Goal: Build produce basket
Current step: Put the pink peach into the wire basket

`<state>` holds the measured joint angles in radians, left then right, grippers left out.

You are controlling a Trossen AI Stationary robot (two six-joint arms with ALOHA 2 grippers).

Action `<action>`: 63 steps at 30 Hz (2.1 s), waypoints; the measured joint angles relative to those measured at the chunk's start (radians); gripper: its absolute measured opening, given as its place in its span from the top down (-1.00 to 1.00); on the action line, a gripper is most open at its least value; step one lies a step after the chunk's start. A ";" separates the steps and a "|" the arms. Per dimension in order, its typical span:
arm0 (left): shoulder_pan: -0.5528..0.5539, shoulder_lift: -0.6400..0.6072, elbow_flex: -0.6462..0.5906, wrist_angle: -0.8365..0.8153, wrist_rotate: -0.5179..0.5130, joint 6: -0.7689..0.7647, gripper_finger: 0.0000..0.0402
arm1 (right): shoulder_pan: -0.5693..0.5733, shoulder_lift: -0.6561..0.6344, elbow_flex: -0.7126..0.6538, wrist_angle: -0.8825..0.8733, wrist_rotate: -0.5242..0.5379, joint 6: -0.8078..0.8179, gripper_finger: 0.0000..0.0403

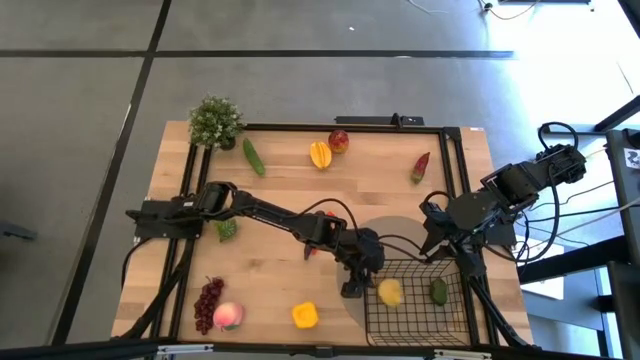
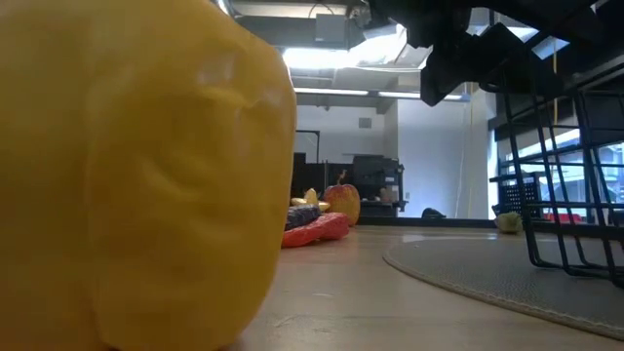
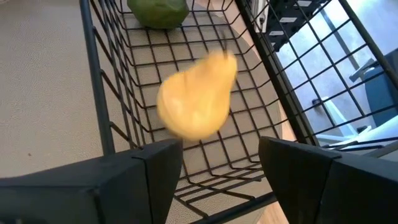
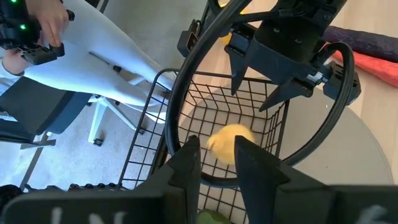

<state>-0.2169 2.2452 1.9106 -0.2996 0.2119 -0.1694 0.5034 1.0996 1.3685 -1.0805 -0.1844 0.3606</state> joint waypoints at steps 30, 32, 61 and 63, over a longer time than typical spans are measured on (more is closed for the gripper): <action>0.049 -0.382 0.002 -0.417 -0.361 -0.014 -0.02 | -0.003 0.000 -0.001 0.025 0.033 -0.001 0.56; 0.047 -0.412 0.000 -0.495 -0.390 -0.075 -0.02 | -0.003 0.000 -0.001 0.031 0.033 -0.002 0.56; -0.117 -0.526 0.000 -1.133 -0.231 -0.610 -0.02 | -0.004 0.004 -0.001 0.158 0.035 -0.033 0.56; -0.144 -0.526 0.000 -1.131 -0.186 -0.610 -0.02 | -0.004 0.004 -0.001 0.158 0.050 -0.033 0.56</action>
<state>-0.3607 1.7191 1.9106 -1.4308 0.0256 -0.7792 0.4995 1.1038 1.3678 -0.9230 -0.1344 0.3279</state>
